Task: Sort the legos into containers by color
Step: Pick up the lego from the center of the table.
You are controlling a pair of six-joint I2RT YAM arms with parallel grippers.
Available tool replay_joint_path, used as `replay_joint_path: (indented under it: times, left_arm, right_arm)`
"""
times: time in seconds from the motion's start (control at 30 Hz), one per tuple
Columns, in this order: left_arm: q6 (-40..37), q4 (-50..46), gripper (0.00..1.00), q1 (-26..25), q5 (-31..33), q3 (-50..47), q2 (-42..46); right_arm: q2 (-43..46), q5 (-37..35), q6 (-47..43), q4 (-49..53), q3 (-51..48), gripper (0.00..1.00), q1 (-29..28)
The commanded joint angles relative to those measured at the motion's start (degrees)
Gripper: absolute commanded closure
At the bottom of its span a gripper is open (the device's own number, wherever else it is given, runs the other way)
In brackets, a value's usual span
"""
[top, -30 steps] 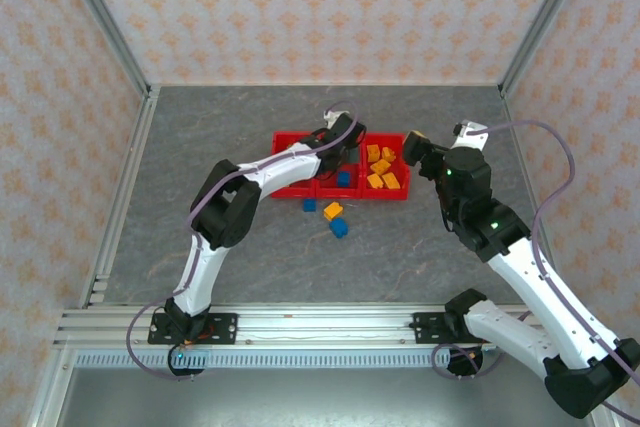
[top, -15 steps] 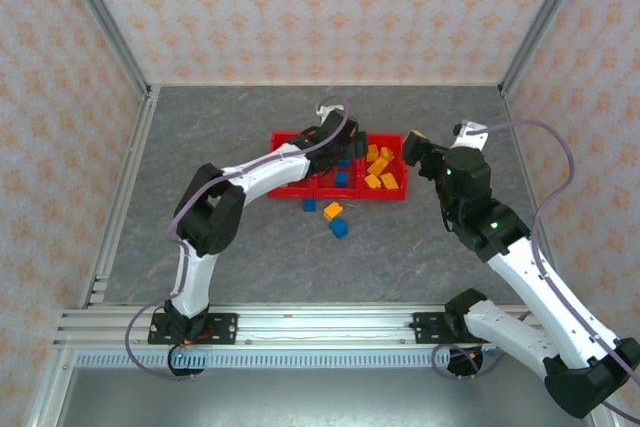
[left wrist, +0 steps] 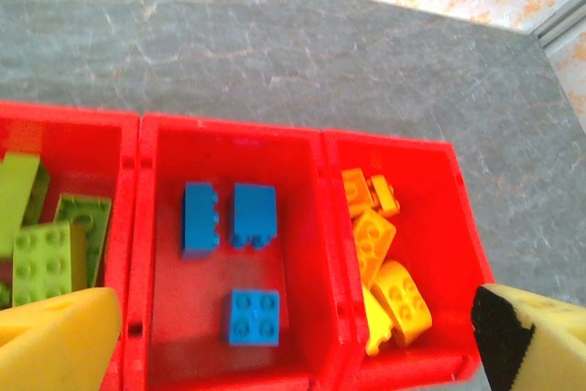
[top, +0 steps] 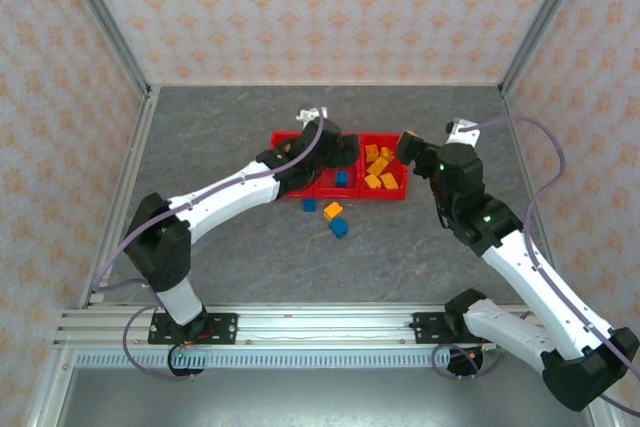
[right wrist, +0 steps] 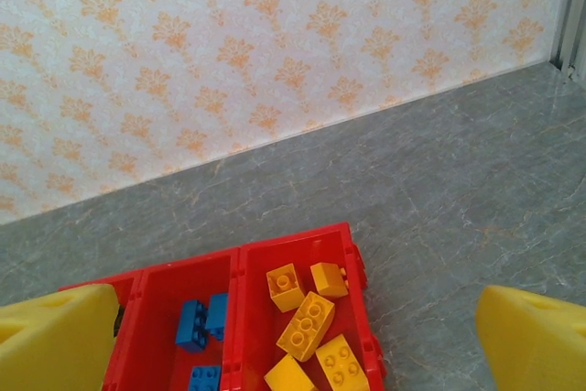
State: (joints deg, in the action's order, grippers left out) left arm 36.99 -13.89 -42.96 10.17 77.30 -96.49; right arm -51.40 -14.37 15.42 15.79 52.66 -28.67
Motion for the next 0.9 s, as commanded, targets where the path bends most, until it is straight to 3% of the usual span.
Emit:
replay_joint_path:
  times: [0.0,0.23,0.4,0.6,0.73,0.87]
  left_arm:
    - [10.2,-4.0,0.01,-4.1,8.2,-3.9,2.4]
    - [30.4,-4.1,0.02,-11.4,13.0,-11.9,2.3]
    - [50.0,-19.5,0.01,-14.3,15.9,-7.6,-3.0]
    - [52.1,-25.3,0.03,-15.6,8.1,2.1,-13.8]
    - [51.2,-20.2,0.22,-17.6,5.7,2.6,-16.3]
    - [52.8,-18.1,0.32,-17.9,5.4,0.2,-16.1]
  right_arm:
    - [0.1,0.9,1.1,-2.9,-1.1,0.00,0.3]
    - [-0.1,1.4,0.8,-3.7,-2.4,0.00,0.3]
    - [1.2,0.3,0.0,-3.9,-3.7,0.00,0.3]
    - [2.3,-0.1,0.0,-4.8,-5.9,0.00,0.3]
    - [2.7,-0.9,-0.7,-4.0,-5.9,0.00,0.3]
    - [4.0,-1.8,-1.4,-4.0,-6.5,0.00,0.3]
